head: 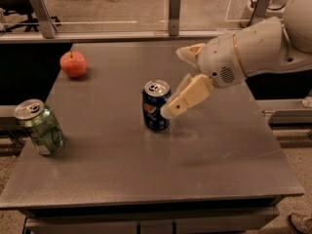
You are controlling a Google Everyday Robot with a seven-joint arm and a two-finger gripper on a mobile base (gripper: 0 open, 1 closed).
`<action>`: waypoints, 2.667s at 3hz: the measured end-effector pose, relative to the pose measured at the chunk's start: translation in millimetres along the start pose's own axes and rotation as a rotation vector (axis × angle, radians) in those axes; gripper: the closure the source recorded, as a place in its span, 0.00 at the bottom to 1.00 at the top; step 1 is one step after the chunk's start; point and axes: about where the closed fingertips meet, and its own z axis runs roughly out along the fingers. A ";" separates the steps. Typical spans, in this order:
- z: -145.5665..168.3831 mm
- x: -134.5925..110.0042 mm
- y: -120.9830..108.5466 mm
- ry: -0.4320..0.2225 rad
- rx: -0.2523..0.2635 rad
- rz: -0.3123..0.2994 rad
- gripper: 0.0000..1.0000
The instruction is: Knock pepsi can over
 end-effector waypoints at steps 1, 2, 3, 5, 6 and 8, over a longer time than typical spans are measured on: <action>25.1 15.1 13.6 -0.130 -0.119 0.099 0.00; 28.5 11.6 14.8 -0.156 -0.135 0.112 0.00; 30.4 9.3 16.1 -0.194 -0.132 0.092 0.00; 53.5 3.1 11.6 -0.408 -0.116 -0.070 0.00; 55.7 0.8 13.7 -0.412 -0.115 -0.111 0.00; 58.1 -2.6 16.3 -0.413 -0.123 -0.116 0.41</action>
Offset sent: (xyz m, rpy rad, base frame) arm -0.0066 0.0132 -0.0258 0.1428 0.1033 0.0513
